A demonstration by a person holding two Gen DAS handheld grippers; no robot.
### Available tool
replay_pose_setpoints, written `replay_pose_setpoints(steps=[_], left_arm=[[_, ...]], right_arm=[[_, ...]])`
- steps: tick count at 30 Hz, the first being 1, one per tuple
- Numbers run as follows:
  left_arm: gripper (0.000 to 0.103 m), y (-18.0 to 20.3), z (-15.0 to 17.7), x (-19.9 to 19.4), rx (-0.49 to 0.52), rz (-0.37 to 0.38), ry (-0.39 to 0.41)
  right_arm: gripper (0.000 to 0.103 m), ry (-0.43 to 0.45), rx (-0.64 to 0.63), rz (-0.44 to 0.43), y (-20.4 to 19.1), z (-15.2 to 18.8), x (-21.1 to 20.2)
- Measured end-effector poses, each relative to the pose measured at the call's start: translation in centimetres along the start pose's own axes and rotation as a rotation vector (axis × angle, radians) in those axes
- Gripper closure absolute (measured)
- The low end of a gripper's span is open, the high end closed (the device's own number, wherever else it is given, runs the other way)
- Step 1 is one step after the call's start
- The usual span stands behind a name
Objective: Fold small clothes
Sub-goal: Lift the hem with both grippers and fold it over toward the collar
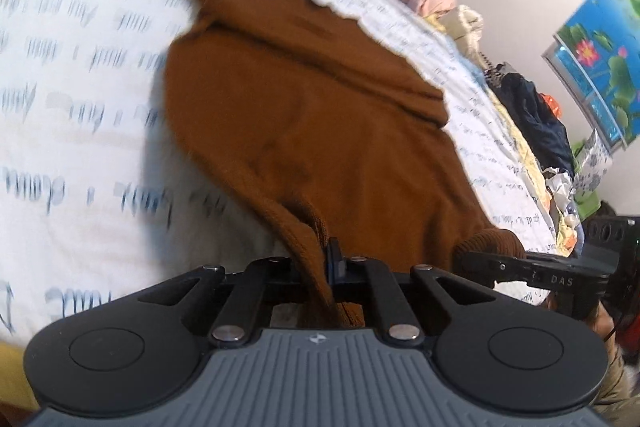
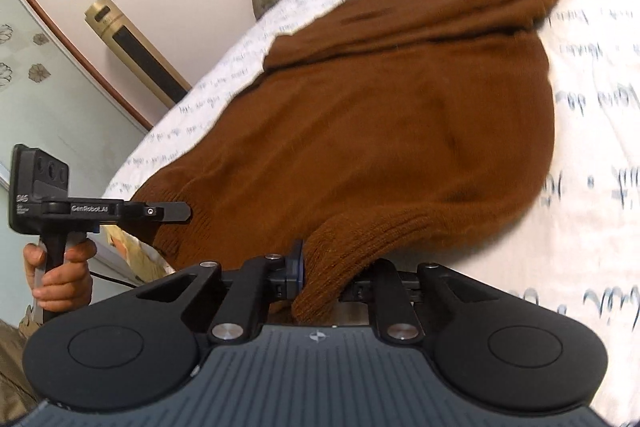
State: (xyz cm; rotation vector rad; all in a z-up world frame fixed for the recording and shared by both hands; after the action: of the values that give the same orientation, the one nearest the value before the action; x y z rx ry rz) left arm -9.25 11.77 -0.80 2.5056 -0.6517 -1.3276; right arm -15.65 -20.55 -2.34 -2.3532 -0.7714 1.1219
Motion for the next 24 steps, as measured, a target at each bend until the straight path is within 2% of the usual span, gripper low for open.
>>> replay_pose_setpoints(steps=[4, 8, 16, 24], left_arm=[[0.095, 1.7, -1.8, -0.7, 0.06, -0.021, 0.056], [0.095, 2.7, -3.5, -0.5, 0.092, -0.065, 0.074], [0.095, 5.2, -6.4, 0.7, 0.167, -0.247, 0.135], [0.095, 6.4, -7.9, 1.2, 0.194, -0.276, 0.161]], right_arm=[[0.085, 0.059, -0.031, 0.003, -0.6, -1.9, -0.7], [0.086, 0.116, -0.079, 0.023, -1.3, -4.2, -1.3], [0.086, 0.176, -0.152, 0.098, -2.2, -7.6, -0.7], [0.086, 0.238, -0.136, 0.134, -2.5, -9.2, 0.1]])
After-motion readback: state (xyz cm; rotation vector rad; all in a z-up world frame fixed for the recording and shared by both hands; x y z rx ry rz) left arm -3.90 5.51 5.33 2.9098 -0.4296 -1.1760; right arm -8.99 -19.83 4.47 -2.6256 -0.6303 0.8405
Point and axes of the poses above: each gripper's, at about its wrist camera, not at the fingertips, and x roughly the way its jaws point, y to its right, z to its underside, the point moved 3 cm from there along x, roughly the way its jaws point, and after that the axes turned 5 degrees about -z, right-handed, at the moved point
